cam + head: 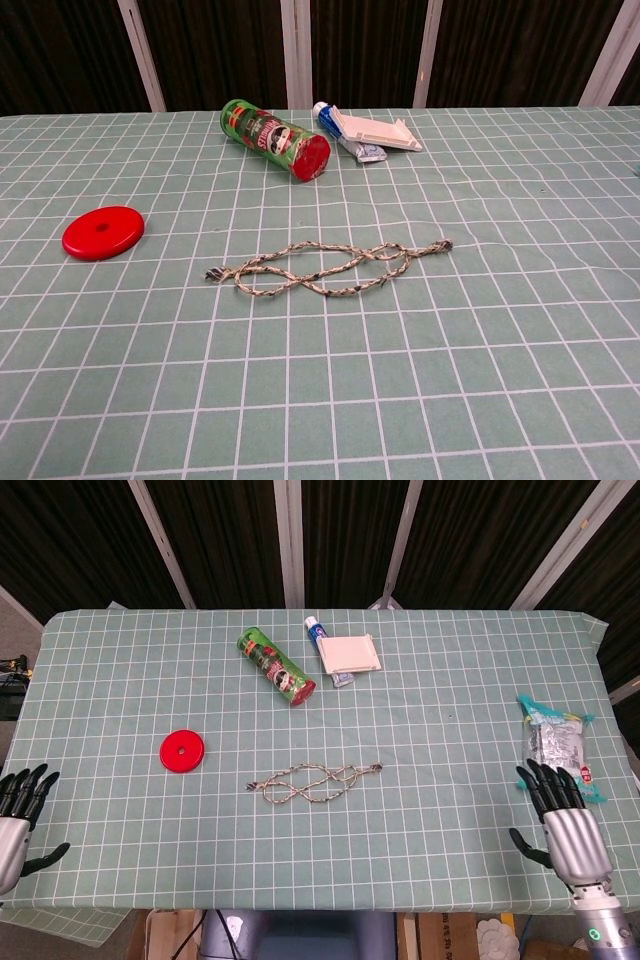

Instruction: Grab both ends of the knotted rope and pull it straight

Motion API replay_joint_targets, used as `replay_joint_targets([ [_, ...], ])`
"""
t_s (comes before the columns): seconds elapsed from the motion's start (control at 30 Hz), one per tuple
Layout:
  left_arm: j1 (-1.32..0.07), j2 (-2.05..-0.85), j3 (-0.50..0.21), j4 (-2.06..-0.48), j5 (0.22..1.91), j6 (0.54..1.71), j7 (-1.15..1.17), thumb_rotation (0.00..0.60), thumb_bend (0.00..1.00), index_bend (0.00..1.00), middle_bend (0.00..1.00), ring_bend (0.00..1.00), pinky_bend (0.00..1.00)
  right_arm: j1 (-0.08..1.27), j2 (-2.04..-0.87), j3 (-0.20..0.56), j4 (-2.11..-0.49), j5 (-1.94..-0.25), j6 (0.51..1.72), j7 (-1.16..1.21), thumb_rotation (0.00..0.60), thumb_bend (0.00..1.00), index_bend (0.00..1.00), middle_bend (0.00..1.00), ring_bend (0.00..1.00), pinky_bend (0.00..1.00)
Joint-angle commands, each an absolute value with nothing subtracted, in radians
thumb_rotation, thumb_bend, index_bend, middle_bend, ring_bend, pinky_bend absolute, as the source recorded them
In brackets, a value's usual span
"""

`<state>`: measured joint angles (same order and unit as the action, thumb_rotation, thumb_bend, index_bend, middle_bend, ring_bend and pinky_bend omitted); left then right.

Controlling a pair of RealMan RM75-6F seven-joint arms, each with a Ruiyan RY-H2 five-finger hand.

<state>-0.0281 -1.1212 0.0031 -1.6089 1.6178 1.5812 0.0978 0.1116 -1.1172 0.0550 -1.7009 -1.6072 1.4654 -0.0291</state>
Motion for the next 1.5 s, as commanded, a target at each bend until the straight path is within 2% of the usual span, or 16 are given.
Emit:
replay_joint_targets([
  [0.03,-0.029,-1.121,0.002,-1.609,1.616,1.581,0.097,0.600,0.00,0.01,0.00,0.00,0.00,0.170,-1.145,0.090,-1.751,-1.580,1.397,-0.056,0.600,0.32,0.23,0.05,0.00,0.00],
  [0.2,-0.029,-1.120,-0.002,-1.610,1.611,1.582,0.092,0.600,0.00,0.01,0.00,0.00,0.00,0.267,-1.213,0.143,-1.779,-1.520,1.284,-0.135,0.600,0.31,0.33,0.09,0.00,0.00],
  [0.43,-0.035,-1.123,-0.002,-1.611,1.612,1.573,0.101,0.600,0.00,0.01,0.00,0.00,0.00,0.396,-1.344,0.199,-1.741,-1.417,1.146,-0.259,0.600,0.31,0.35,0.09,0.00,0.00],
  [0.63,-0.038,-1.123,-0.005,-1.609,1.606,1.570,0.096,0.600,0.00,0.01,0.00,0.00,0.00,0.474,-1.467,0.229,-1.653,-1.312,1.077,-0.324,0.600,0.31,0.36,0.10,0.00,0.00],
  [1.07,-0.047,-1.127,-0.009,-1.609,1.592,1.551,0.098,0.600,0.00,0.01,0.00,0.00,0.00,0.576,-1.675,0.252,-1.439,-1.199,1.028,-0.357,0.600,0.31,0.44,0.11,0.00,0.00],
  [1.5,-0.053,-1.127,-0.011,-1.609,1.586,1.542,0.082,0.600,0.00,0.01,0.00,0.00,0.00,0.626,-1.764,0.261,-1.303,-1.158,1.013,-0.345,0.600,0.40,0.50,0.12,0.00,0.00],
])
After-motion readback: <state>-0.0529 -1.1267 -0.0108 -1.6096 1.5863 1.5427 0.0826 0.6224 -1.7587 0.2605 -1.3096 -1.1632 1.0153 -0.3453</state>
